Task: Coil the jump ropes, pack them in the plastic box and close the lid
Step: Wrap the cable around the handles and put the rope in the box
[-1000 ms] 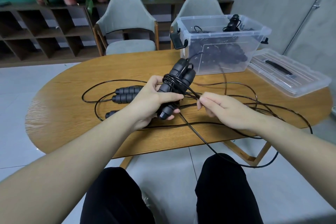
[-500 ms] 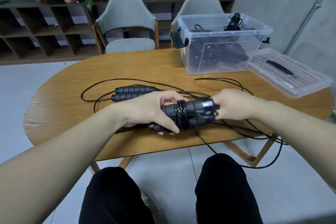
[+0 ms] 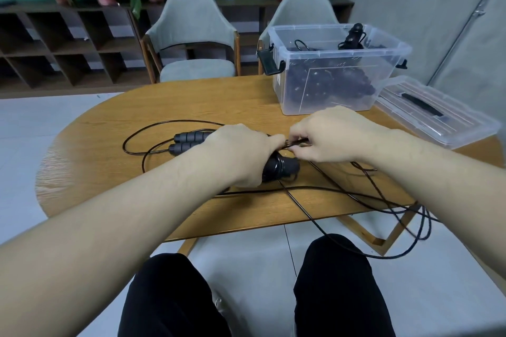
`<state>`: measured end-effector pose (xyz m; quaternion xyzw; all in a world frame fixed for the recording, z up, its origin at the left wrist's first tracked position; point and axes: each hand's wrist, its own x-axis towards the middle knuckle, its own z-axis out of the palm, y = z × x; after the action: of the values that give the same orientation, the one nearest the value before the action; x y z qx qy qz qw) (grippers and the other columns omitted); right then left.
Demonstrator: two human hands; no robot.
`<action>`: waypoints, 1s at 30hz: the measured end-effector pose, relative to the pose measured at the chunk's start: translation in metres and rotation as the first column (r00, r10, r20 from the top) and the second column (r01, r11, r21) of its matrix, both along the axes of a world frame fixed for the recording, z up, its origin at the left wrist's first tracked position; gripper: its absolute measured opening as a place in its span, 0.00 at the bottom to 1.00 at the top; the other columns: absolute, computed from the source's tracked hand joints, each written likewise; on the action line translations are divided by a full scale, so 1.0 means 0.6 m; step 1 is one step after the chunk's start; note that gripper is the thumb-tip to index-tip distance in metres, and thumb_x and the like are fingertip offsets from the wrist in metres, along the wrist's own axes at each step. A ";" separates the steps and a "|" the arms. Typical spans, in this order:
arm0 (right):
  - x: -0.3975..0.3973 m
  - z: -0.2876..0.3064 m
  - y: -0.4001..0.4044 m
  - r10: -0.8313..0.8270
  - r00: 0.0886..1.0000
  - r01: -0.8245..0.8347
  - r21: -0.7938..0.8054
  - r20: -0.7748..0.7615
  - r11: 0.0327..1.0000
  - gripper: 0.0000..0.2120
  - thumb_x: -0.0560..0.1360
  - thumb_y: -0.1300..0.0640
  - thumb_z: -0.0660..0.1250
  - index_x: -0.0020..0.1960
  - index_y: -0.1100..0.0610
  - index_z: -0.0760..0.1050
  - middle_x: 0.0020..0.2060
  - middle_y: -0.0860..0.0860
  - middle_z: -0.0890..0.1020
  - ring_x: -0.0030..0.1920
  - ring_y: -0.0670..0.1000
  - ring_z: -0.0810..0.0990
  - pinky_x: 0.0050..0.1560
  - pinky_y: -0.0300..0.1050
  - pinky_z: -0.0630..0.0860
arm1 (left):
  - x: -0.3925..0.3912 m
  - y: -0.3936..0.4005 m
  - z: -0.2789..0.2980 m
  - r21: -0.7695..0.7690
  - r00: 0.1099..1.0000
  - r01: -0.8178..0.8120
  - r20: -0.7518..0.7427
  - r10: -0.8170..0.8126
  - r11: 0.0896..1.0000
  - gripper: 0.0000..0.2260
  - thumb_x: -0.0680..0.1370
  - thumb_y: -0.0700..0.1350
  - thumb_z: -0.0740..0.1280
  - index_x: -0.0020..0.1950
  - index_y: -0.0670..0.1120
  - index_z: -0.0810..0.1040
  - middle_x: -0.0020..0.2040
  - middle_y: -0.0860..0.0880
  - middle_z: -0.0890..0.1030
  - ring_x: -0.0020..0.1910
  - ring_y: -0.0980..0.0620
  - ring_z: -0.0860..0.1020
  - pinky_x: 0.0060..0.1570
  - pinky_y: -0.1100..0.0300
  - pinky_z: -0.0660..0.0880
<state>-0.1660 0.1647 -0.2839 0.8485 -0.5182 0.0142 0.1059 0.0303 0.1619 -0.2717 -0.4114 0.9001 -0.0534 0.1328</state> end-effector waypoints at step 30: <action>-0.046 -0.050 0.011 -0.390 0.815 0.086 0.575 0.429 0.814 0.06 0.73 0.57 0.73 0.44 0.48 0.79 0.29 0.42 0.76 0.32 0.42 0.74 0.39 0.39 0.71 | 0.053 -0.056 -0.018 0.810 -0.400 0.186 -0.454 0.796 0.556 0.28 0.77 0.38 0.72 0.69 0.56 0.63 0.56 0.38 0.80 0.37 0.43 0.84 0.37 0.50 0.81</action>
<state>-0.1937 0.1713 -0.3139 0.7314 -0.6163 0.0891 -0.2780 0.0621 0.1285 -0.2824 -0.4898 0.3756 0.6257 -0.4769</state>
